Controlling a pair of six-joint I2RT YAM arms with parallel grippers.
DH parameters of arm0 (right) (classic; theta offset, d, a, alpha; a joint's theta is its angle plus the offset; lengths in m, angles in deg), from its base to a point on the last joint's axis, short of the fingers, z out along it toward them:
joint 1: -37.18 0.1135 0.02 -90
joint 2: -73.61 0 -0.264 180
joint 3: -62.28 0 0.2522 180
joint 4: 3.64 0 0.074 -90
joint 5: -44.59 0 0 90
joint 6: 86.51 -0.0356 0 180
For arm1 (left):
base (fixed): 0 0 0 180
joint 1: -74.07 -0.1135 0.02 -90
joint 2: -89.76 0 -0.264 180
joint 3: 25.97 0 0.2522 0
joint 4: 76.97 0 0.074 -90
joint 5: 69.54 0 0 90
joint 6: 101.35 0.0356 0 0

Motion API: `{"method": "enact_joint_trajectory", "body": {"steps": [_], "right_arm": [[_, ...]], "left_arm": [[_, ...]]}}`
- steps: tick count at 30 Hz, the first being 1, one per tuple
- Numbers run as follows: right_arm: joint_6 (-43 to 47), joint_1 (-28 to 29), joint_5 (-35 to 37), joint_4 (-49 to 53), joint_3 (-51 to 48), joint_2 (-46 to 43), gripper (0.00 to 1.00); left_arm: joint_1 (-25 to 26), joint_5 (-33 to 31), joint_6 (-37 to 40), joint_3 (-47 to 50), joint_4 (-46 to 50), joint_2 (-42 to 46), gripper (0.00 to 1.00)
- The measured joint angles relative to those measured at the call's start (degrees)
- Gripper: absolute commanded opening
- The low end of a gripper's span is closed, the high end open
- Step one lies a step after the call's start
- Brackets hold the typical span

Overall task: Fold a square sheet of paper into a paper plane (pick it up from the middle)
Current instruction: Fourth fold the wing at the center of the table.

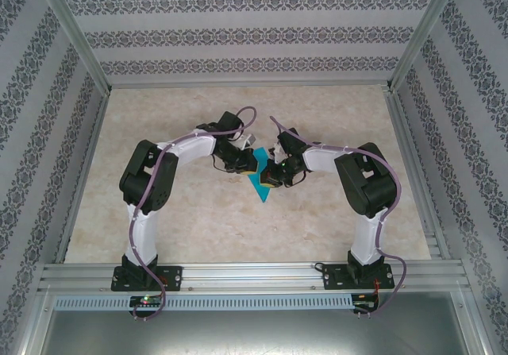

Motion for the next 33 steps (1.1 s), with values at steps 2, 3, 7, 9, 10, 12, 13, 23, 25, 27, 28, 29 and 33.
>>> {"method": "enact_joint_trajectory", "body": {"steps": [2,3,7,9,10,12,13,23,25,27,28,29,33], "right_arm": [[0.09,0.00,-0.11,-0.04,-0.04,0.00,0.00],[0.09,-0.02,-0.11,-0.07,-0.04,0.00,0.00],[0.09,-0.35,-0.35,-0.24,-0.17,0.00,0.00],[0.11,-0.37,-0.44,-0.44,-0.28,-0.02,0.00],[0.11,-0.37,-0.50,-0.48,-0.31,-0.02,0.00],[0.11,-0.37,-0.55,-0.52,-0.35,-0.02,0.00],[0.11,-0.37,-0.55,-0.52,-0.37,-0.02,0.00],[0.11,-0.37,-0.50,-0.50,-0.52,-0.24,0.00],[0.11,-0.37,-0.50,-0.50,-0.68,-0.37,0.00],[0.11,-0.37,-0.48,-0.50,-0.74,-0.46,0.00],[0.11,-0.37,-0.46,-0.50,-0.76,-0.52,0.01],[0.09,-0.37,-0.39,-0.48,-0.81,-0.57,0.02],[0.07,-0.48,-0.26,-0.48,-1.29,-1.05,0.07]], "left_arm": [[0.46,0.33,0.00,0.26,-0.24,-0.63,0.12],[0.55,0.59,-0.04,0.50,-0.39,-0.90,0.12],[0.87,1.07,-0.37,1.62,-0.90,-1.49,0.12],[0.87,1.07,-0.44,1.97,-1.27,-1.68,0.11],[0.87,1.07,-0.46,2.05,-1.42,-1.79,0.11],[0.87,1.07,-0.44,2.27,-1.57,-2.03,0.11],[0.87,1.05,-0.44,2.43,-1.64,-2.23,0.11],[0.87,1.27,-0.42,2.82,-1.86,-3.19,0.11],[0.87,1.29,-0.39,2.78,-1.86,-3.28,0.11],[0.87,1.27,-0.37,2.47,-1.73,-3.48,0.11],[0.90,1.29,-0.31,2.27,-1.60,-3.61,0.11],[0.90,1.29,-0.15,2.14,-1.44,-3.72,0.11],[0.92,1.20,0.61,1.01,-0.28,-4.37,0.11]]}}
